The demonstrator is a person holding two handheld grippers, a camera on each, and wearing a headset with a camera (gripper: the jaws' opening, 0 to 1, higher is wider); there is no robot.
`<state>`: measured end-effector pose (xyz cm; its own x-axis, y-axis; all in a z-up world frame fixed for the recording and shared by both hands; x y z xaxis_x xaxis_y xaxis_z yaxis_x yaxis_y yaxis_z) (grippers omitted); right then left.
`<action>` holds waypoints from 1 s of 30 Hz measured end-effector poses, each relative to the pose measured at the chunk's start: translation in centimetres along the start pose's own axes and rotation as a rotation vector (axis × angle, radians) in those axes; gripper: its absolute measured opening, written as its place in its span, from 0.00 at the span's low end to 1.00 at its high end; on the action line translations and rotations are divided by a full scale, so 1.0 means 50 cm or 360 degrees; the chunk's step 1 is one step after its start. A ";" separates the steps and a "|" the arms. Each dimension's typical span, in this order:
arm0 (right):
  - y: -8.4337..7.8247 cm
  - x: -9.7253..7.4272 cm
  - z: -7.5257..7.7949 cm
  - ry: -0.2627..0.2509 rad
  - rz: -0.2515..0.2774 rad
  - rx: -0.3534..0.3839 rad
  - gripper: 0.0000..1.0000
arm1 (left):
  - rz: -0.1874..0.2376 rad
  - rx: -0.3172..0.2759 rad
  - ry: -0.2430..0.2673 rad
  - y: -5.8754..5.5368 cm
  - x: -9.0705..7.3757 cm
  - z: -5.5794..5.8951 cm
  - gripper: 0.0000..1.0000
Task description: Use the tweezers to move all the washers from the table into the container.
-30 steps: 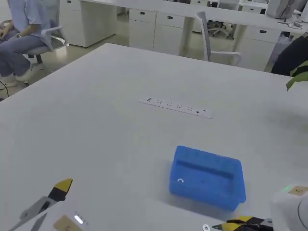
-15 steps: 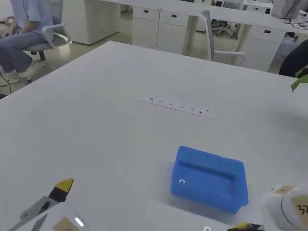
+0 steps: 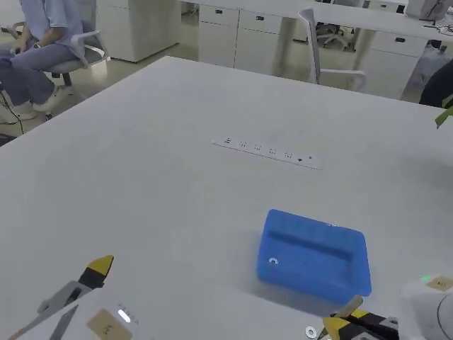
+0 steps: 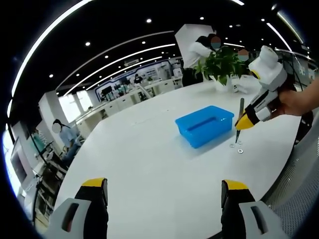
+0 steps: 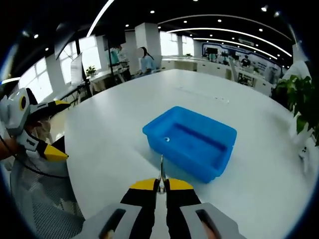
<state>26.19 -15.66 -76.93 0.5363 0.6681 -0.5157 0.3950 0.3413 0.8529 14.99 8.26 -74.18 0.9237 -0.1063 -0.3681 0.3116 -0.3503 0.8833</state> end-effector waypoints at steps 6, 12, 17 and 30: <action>-0.007 0.016 0.005 -0.0011 0.0019 0.0042 0.03 | -0.0002 -0.0001 0.0000 0.000 0.000 0.000 0.97; -0.012 0.018 0.005 -0.0015 0.0026 0.0050 0.04 | -0.0004 -0.0001 0.0002 0.001 0.000 0.001 0.97; -0.009 0.018 0.006 -0.0030 0.0027 0.0012 0.04 | -0.0005 -0.0001 0.0006 0.002 0.000 0.001 0.97; -0.008 0.022 0.005 -0.0002 -0.0007 -0.0040 0.04 | -0.0004 0.0004 0.0008 0.004 -0.002 0.002 0.97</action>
<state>26.82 -15.23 -77.85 0.5355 0.6656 -0.5198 0.3788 0.3608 0.8522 14.92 8.11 -73.98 0.9240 -0.1007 -0.3688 0.3134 -0.3530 0.8816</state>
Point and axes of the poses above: the centre of the closed fingertips' face, and the gripper's own axes: x roughly forward along the fingers, z roughly to its right, y roughly out of its top, the point moved 8 cm from there along -x, roughly backward along the fingers, and after that the axes turned 9 degrees about z, right-handed, at the moved point
